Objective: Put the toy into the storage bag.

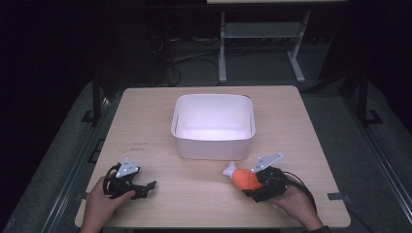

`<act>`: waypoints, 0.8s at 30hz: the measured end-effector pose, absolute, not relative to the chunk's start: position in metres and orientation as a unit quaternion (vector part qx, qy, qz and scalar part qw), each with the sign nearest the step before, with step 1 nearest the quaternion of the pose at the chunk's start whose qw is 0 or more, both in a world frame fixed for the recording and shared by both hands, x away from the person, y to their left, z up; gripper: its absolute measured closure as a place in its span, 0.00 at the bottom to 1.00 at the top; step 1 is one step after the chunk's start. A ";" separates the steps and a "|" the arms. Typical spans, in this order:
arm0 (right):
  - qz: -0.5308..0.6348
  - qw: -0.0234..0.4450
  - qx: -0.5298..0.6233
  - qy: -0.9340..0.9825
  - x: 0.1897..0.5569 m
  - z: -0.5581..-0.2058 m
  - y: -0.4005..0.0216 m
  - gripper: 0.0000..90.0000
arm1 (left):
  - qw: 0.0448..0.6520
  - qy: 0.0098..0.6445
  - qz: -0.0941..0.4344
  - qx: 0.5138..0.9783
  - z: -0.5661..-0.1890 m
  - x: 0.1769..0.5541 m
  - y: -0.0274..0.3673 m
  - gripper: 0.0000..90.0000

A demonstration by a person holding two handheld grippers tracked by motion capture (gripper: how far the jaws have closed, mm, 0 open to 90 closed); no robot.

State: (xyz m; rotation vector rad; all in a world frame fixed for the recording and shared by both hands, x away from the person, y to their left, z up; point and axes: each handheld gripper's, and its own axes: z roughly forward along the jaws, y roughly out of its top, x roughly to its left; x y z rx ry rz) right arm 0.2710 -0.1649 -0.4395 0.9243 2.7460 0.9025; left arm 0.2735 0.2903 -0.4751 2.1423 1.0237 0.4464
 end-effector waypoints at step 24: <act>0.303 0.073 0.345 0.886 0.276 -0.436 -0.220 0.34 | 0.355 0.396 0.173 0.829 -0.475 0.274 0.290 0.15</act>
